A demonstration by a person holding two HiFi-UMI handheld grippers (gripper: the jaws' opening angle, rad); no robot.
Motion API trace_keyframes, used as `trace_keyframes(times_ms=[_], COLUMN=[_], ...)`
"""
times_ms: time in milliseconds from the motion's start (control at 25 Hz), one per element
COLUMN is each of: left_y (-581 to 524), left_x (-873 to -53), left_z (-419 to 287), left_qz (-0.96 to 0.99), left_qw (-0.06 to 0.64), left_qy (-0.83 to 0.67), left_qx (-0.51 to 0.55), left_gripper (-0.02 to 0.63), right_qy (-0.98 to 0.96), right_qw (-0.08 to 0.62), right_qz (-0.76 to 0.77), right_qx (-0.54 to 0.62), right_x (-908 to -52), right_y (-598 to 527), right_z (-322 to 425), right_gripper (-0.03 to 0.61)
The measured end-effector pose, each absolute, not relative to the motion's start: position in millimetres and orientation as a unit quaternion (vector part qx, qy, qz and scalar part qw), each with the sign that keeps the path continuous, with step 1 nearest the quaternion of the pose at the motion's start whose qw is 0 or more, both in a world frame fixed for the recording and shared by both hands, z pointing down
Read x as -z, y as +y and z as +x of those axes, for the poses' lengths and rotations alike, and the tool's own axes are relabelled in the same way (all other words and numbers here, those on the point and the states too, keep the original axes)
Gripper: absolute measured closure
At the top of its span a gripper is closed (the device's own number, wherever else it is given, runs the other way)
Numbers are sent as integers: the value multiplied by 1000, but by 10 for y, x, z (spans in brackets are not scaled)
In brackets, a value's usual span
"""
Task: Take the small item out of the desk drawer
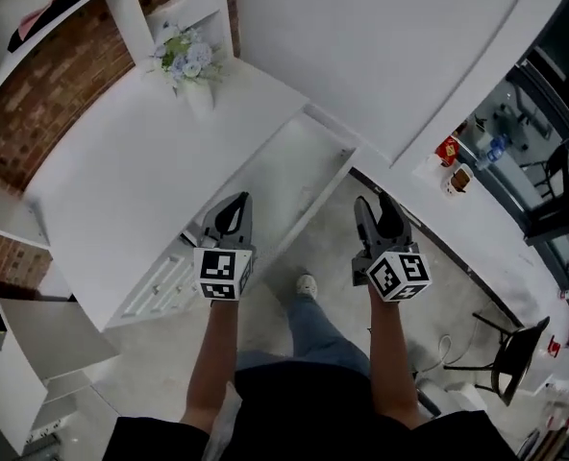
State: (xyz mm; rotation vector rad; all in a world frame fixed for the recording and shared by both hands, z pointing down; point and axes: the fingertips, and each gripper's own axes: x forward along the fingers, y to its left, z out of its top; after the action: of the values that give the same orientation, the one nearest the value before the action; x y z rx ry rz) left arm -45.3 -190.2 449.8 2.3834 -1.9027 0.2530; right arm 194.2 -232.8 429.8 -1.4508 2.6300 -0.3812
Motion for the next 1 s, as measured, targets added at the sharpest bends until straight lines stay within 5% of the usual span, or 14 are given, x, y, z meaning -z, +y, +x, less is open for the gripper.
trace_keyframes(times_ms=[640, 1000], left_y=[-2628, -2710], left_x=[-4591, -4718], left_z=[-876, -957], left_qz=[675, 671], left_qw=[81, 105], left_qy=[-727, -730], left_qx=[-94, -83], left_gripper=[604, 604], right_qy=[930, 936], right_qw=[-48, -272], right_qz=[-331, -177], right_qx=[154, 139], right_x=[-4752, -5300], right_y=[-3758, -3718], right_z=[1214, 622], right_gripper=[362, 362])
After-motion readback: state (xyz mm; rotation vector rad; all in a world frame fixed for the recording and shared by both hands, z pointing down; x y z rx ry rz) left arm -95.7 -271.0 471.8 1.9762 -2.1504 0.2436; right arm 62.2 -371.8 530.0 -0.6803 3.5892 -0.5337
